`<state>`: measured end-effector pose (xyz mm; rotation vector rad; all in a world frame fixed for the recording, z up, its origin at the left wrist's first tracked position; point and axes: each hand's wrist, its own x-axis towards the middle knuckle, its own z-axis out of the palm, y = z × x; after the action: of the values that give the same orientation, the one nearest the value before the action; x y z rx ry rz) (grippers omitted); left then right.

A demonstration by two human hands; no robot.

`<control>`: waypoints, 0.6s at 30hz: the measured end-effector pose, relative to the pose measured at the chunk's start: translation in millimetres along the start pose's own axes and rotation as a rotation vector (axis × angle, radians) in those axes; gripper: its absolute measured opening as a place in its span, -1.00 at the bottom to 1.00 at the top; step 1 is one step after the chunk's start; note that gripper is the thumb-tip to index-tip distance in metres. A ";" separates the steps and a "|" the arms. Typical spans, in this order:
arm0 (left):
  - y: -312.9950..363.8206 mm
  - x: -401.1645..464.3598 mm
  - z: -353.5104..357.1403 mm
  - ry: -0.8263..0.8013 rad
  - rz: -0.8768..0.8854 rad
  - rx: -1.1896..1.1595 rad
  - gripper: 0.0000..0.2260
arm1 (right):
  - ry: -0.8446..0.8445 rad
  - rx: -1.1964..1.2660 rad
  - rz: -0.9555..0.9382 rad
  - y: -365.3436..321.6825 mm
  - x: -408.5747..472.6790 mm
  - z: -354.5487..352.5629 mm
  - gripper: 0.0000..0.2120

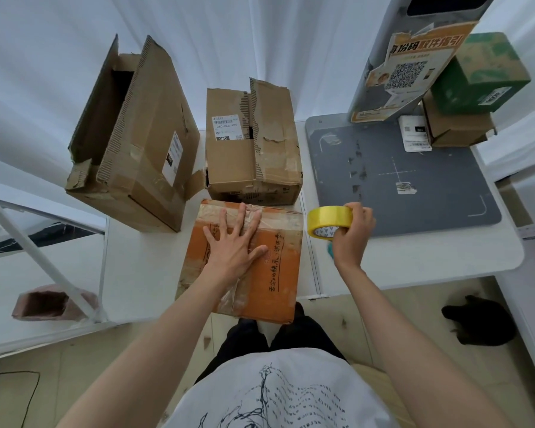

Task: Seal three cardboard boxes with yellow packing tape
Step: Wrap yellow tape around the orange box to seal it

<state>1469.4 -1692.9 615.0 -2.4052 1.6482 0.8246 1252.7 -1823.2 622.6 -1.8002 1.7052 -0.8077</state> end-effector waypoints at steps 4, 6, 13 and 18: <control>-0.2 -1.2 0.0 -0.005 -0.007 0.010 -0.29 | -0.011 0.006 -0.005 6.0 -1.7 2.7 -0.58; -0.3 -1.0 0.5 -0.003 -0.013 0.020 -0.28 | -0.018 0.013 0.001 8.7 -0.1 4.7 -0.60; 6.5 -3.5 6.2 0.081 -0.018 0.048 -0.21 | -0.106 0.095 0.130 37.6 -7.4 20.6 -0.69; 21.4 -5.0 16.0 0.178 0.013 0.033 -0.15 | -0.194 0.213 0.228 58.9 -13.2 29.1 -0.68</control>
<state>1443.0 -1691.3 608.4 -2.5118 1.7245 0.5946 1233.4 -1814.6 559.0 -1.4606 1.5978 -0.6662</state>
